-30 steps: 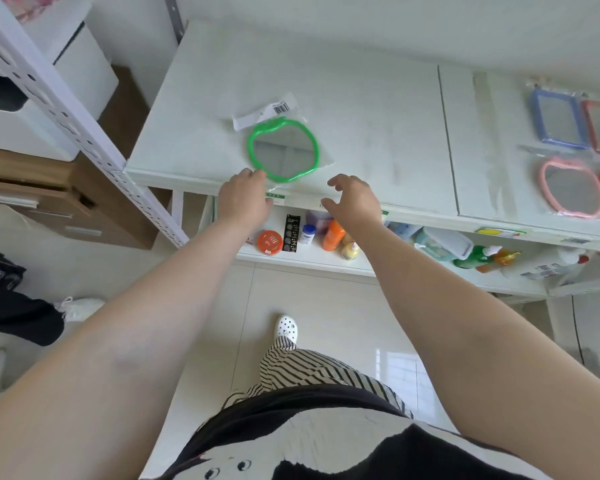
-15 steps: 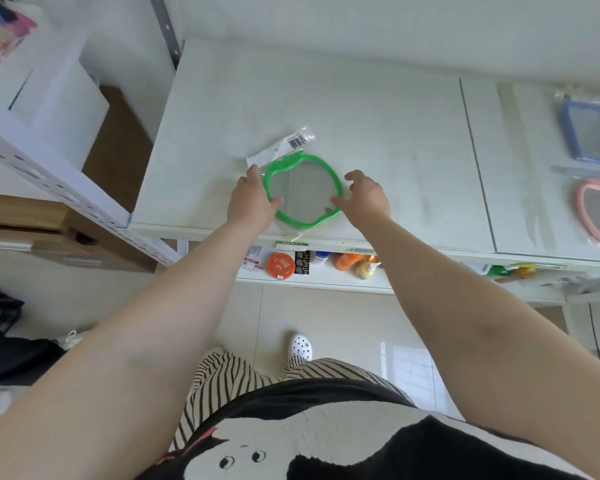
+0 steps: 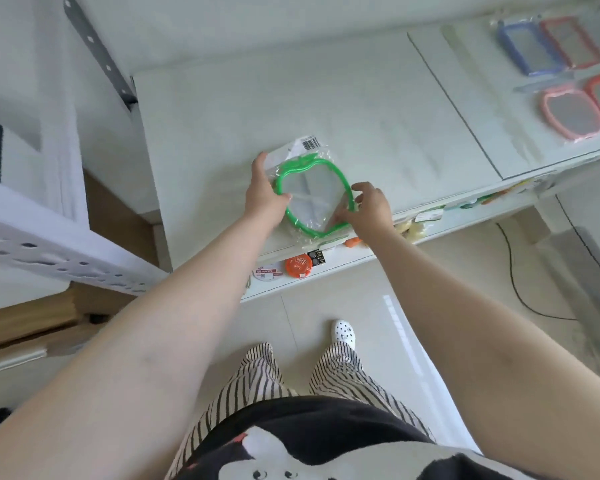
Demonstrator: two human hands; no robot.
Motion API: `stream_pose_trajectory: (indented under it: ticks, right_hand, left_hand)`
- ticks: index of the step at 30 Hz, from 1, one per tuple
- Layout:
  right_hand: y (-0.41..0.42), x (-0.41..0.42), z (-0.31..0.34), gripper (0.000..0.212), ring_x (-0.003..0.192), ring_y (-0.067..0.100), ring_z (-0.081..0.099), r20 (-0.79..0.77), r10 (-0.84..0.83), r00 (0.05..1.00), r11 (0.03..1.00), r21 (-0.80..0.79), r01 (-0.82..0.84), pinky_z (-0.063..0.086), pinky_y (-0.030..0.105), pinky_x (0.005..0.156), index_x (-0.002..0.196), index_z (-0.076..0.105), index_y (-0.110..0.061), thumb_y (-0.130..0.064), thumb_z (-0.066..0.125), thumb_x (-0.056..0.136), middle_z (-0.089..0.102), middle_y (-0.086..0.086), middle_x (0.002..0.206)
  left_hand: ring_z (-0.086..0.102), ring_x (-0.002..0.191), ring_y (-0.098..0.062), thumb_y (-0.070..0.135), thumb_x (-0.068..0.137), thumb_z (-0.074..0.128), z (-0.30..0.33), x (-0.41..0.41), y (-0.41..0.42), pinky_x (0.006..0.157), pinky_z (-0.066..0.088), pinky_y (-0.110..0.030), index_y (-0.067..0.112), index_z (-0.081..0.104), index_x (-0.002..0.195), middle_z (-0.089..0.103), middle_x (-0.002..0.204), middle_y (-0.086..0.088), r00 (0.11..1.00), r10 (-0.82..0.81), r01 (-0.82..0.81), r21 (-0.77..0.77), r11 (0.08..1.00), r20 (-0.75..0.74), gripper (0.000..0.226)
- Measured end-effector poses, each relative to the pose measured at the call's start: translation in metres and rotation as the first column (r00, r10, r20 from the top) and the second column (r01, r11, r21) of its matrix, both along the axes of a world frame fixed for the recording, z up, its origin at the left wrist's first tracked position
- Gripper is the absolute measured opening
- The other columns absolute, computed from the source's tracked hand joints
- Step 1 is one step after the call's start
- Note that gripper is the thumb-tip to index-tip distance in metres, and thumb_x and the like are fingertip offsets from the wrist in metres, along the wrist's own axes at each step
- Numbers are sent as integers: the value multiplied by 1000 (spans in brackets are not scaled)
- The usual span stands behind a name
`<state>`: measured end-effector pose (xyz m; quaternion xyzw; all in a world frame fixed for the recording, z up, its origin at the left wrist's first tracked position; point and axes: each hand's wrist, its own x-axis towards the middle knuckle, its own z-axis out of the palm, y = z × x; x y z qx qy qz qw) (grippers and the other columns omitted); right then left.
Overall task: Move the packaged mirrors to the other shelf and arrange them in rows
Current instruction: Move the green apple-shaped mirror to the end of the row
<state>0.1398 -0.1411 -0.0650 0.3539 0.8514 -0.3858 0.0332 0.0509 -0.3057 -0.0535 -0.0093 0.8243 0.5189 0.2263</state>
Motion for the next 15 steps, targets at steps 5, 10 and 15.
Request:
stream_pose_trajectory:
  ticks: [5,10,15]
  right_hand:
    - [0,41,11,66,119,24,52,-83,-283,955,958,15,286,44,23,84,137,46,-14,-31,74,80,50,9,132]
    - [21,103,26,59,73,19,65,-107,-602,791,772,-332,542,60,33,81,132,52,-1,-23,74,82,68,11,103]
    - [38,174,40,27,61,15,61,-117,-719,685,663,-411,626,59,17,59,102,64,5,-11,74,82,61,6,75]
  left_hand:
    - [48,112,-8,-5,86,60,10,4,11,90,37,-18,35,-4,152,36,146,5,990,-139,137,104,985,12,100]
    - [39,137,-14,-3,86,61,18,39,52,95,36,-17,34,-15,150,27,157,-8,956,-289,274,187,944,56,106]
    - [56,115,-21,2,85,64,28,91,93,82,56,-37,35,-12,151,40,148,-1,916,-388,365,191,911,100,106]
